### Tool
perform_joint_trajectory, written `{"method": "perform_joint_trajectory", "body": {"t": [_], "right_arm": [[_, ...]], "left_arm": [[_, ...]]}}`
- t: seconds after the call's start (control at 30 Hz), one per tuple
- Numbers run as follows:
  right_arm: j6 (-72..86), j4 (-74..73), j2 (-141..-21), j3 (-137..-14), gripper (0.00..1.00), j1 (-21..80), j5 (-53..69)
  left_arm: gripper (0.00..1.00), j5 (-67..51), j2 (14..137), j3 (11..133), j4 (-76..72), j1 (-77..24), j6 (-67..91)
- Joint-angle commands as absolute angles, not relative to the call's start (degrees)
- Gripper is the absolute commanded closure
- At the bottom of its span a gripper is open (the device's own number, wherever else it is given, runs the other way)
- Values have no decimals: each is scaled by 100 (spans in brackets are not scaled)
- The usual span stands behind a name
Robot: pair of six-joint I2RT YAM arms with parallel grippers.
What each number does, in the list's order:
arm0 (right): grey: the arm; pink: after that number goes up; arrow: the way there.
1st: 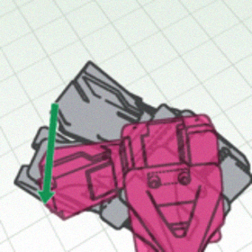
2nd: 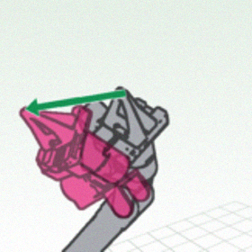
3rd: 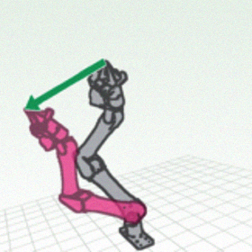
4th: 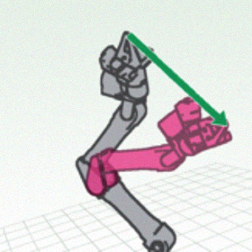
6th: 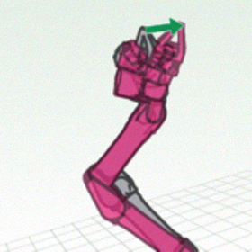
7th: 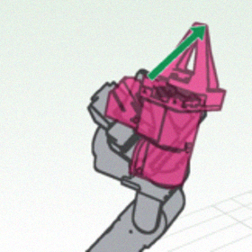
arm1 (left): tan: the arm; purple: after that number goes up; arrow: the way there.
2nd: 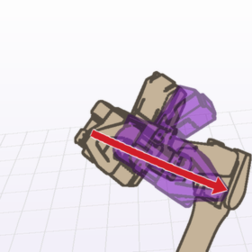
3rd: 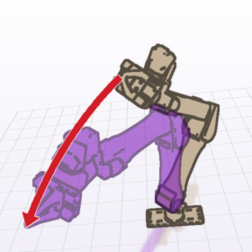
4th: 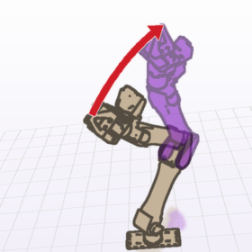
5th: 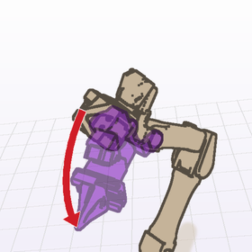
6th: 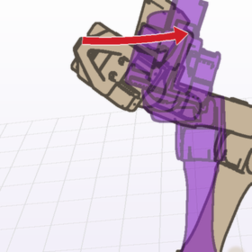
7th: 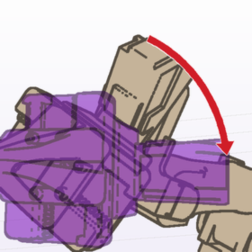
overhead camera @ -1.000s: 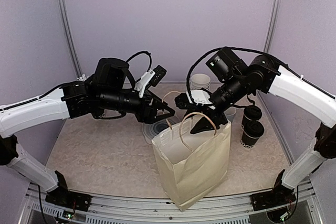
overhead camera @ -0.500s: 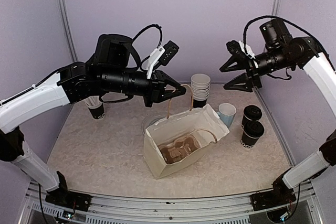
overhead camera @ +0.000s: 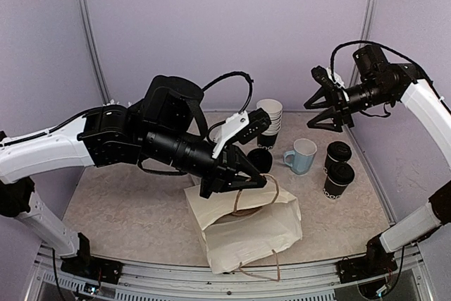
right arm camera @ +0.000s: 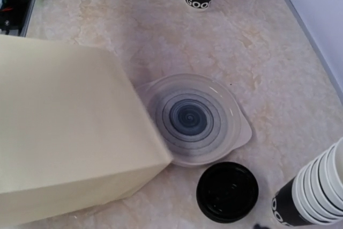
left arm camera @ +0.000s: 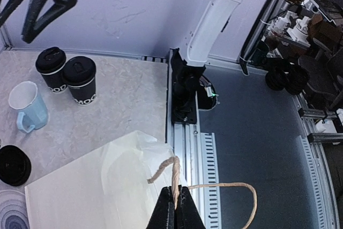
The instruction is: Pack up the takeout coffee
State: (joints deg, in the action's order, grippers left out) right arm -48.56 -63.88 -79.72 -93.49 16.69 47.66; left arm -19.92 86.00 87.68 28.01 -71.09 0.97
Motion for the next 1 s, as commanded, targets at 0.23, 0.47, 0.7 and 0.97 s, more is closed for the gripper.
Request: {"method": "perform_joint_trajectory", "body": {"t": [0.23, 0.47, 0.7, 0.97], "right_arm": [[-4597, -6130, -7978, -9384, 37, 1635, 4454], [-4897, -6739, -8565, -9549, 40, 1580, 3267], [-5006, -6737, -8635, -9318, 14, 1516, 2884], [-5758, -7345, -8608, -9193, 4, 1248, 2643]], "left_arm": [[100, -1481, 8564, 9176, 3224, -7123, 25], [100, -1550, 8511, 9436, 3639, -6440, -495], [100, -1768, 8580, 9385, 3523, -5711, -829], [100, -1579, 8694, 9361, 2895, -5061, -923]]}}
